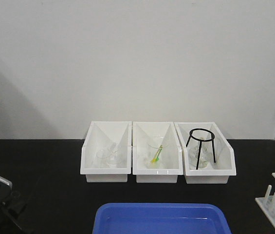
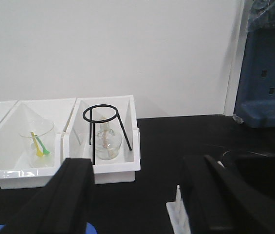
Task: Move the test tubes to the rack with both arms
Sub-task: 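Close the left gripper around the test tube's upper end, then lift the test tube up out of the glass beaker with the left gripper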
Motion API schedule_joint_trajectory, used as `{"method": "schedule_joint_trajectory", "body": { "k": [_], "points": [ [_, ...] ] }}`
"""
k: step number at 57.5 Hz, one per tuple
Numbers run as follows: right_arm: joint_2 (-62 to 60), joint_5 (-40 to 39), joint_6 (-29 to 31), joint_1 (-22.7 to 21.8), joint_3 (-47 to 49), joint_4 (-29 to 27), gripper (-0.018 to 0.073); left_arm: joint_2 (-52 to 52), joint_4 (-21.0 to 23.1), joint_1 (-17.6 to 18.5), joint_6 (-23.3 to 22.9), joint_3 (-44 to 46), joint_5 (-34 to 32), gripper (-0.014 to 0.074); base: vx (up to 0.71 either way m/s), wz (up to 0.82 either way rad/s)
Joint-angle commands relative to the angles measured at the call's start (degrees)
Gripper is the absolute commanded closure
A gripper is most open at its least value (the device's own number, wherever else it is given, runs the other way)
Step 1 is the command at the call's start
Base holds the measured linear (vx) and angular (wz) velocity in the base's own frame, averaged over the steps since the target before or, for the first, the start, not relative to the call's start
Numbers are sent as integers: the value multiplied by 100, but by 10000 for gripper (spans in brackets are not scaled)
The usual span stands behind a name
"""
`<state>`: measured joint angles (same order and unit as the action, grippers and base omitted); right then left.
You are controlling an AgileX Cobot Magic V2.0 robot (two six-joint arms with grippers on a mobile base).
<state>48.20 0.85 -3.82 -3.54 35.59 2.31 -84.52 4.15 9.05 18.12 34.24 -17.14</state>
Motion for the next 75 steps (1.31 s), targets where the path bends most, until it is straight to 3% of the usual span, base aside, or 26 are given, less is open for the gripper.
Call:
{"method": "schedule_joint_trajectory", "body": {
  "k": [1,18,25,55,75],
  "points": [
    [-18,-529,53,0,204,35,124,182,36,4,-87,148,-605,618,0,0],
    [-18,-529,53,0,204,35,124,192,36,4,-98,159,-1224,617,0,0],
    [-18,-529,53,0,204,35,124,358,41,4,-353,165,-1378,617,0,0],
    [-18,-529,53,0,204,35,124,1310,41,4,-850,180,-1098,617,0,0],
    [-18,-529,53,0,204,35,124,1927,41,4,-850,180,-1019,617,0,0]
  ]
}}
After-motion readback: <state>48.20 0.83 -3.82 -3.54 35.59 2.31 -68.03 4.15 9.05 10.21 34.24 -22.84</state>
